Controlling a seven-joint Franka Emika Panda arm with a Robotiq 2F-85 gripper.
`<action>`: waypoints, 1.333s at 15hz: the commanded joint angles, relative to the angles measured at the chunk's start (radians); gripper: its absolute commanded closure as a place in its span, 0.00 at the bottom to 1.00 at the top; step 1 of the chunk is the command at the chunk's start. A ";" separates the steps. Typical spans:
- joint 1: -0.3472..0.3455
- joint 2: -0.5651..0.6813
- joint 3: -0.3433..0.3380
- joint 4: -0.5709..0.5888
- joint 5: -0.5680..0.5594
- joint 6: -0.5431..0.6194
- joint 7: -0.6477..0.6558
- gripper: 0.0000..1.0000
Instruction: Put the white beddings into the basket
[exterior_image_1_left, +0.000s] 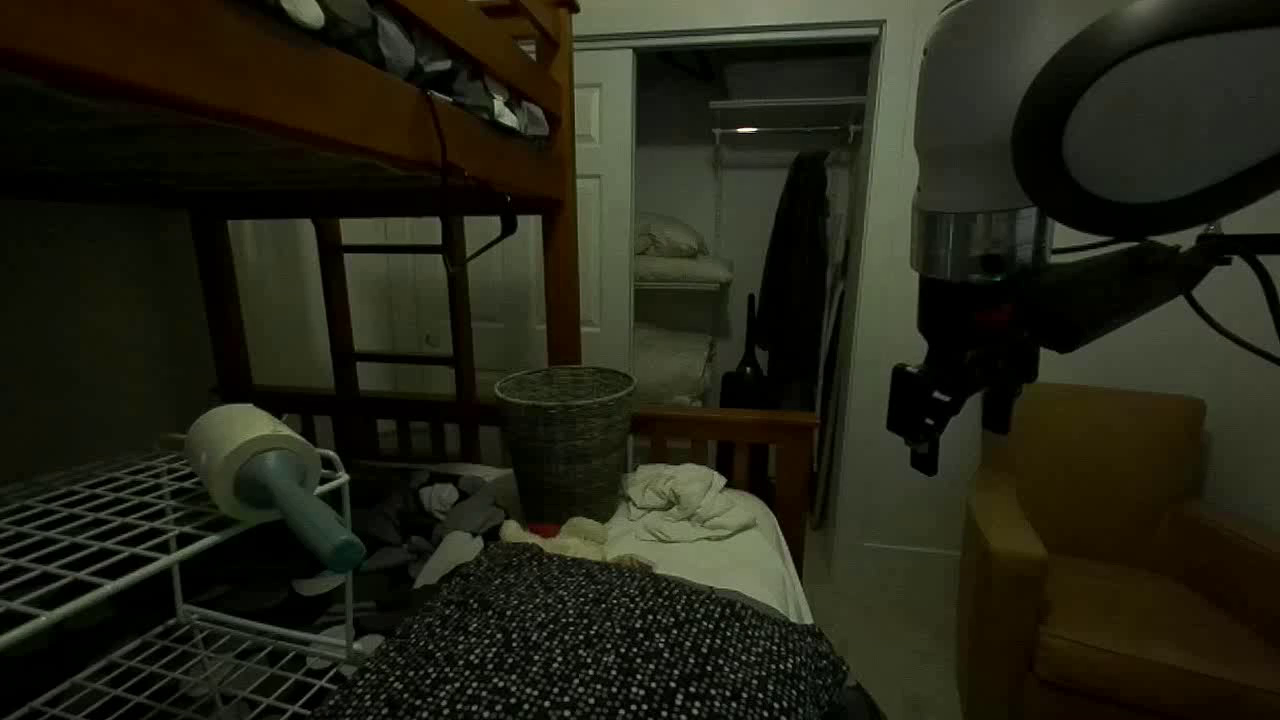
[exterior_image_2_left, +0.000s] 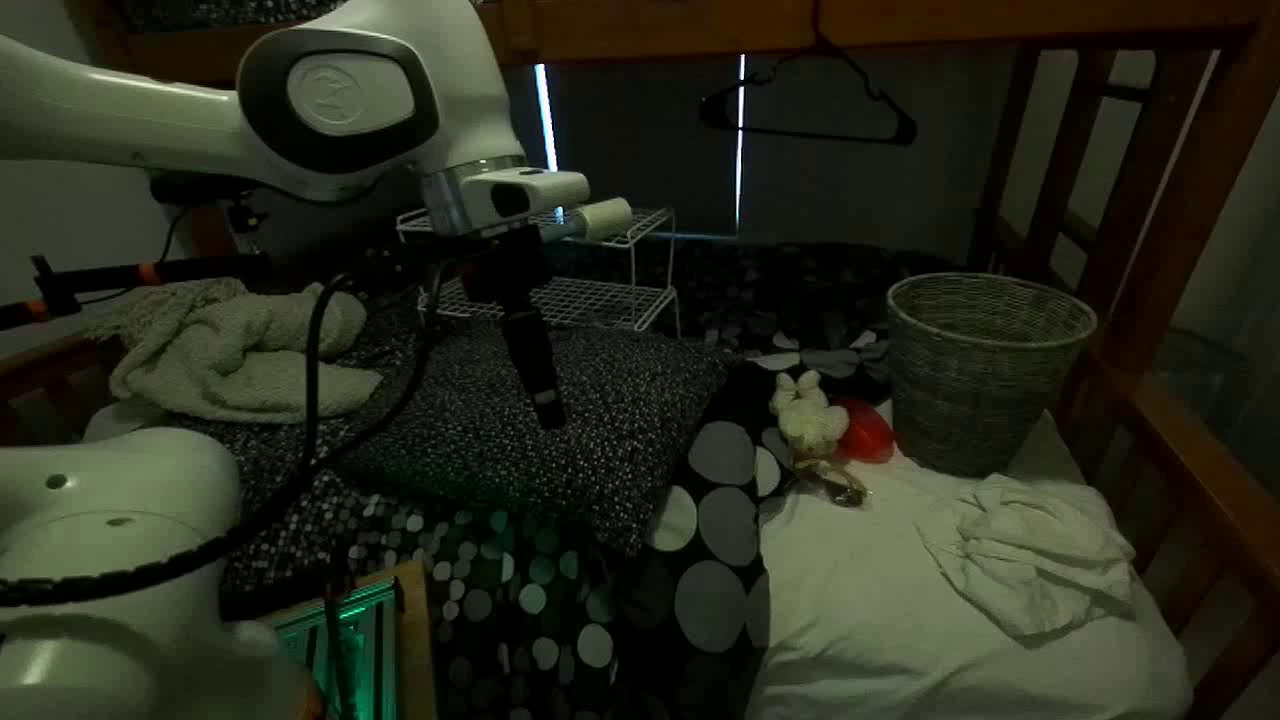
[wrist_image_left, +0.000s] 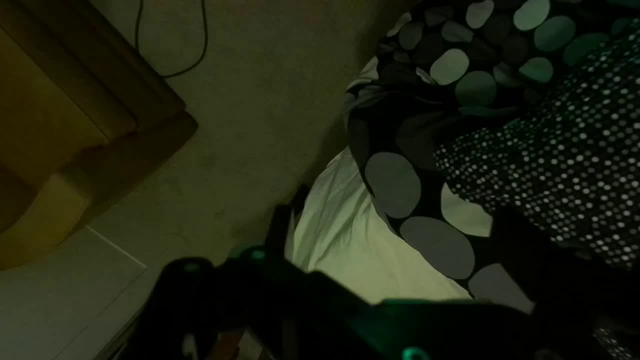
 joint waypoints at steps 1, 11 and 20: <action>0.019 0.006 -0.015 0.002 -0.014 -0.002 0.013 0.00; -0.117 0.051 -0.157 -0.044 -0.065 0.125 0.006 0.00; -0.174 0.187 -0.324 -0.004 -0.092 0.336 -0.196 0.00</action>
